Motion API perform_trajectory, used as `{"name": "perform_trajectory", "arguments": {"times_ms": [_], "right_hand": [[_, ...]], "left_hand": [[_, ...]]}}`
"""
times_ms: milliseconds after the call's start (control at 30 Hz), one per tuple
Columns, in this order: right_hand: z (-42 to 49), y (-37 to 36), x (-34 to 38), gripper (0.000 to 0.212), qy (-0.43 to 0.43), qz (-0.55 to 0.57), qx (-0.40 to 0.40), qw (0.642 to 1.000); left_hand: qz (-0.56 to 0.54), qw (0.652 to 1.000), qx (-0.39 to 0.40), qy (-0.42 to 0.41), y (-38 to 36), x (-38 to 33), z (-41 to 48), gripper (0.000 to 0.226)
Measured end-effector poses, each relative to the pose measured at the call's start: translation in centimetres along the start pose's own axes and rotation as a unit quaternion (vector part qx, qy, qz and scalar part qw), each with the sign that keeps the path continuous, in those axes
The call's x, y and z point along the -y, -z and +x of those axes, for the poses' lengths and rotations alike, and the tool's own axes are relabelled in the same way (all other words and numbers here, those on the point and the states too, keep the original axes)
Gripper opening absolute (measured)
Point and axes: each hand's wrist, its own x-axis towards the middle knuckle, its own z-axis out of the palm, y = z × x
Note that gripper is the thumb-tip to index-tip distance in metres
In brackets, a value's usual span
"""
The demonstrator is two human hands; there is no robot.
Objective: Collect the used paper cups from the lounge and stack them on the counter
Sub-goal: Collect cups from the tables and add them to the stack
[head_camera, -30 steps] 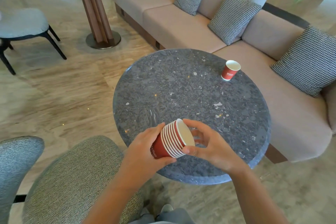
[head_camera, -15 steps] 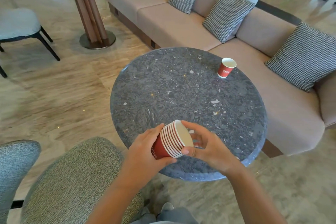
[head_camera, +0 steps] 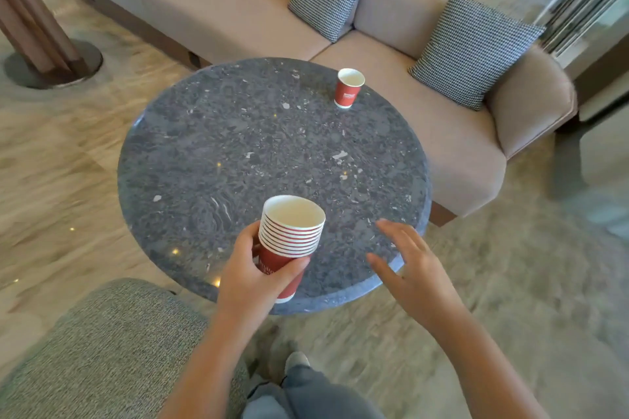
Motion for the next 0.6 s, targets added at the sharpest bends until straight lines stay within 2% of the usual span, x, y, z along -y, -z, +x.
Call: {"name": "perform_trajectory", "arguments": {"times_ms": [100,200,433,600], "right_hand": [[-2.0,0.7,-2.2,0.046,-0.033,-0.065,-0.033,0.997],[-3.5,1.1,-3.6,0.045,-0.060,-0.098,-0.048,0.992],[-4.6,2.7,-6.6,0.045,-0.071,-0.085,-0.059,0.992],[-4.9,6.1,-11.2,0.045,-0.073,-0.083,-0.067,0.992]], "left_hand": [[-0.018,1.000,0.024,0.007,-1.7,-0.2,0.0,0.070],[-0.027,0.998,0.047,0.013,-3.4,-0.3,-0.7,0.064],[-0.017,0.997,0.073,0.004,-8.1,-1.2,-1.6,0.055],[-0.012,0.997,0.077,-0.001,-14.1,-3.0,-2.1,0.069]]}}
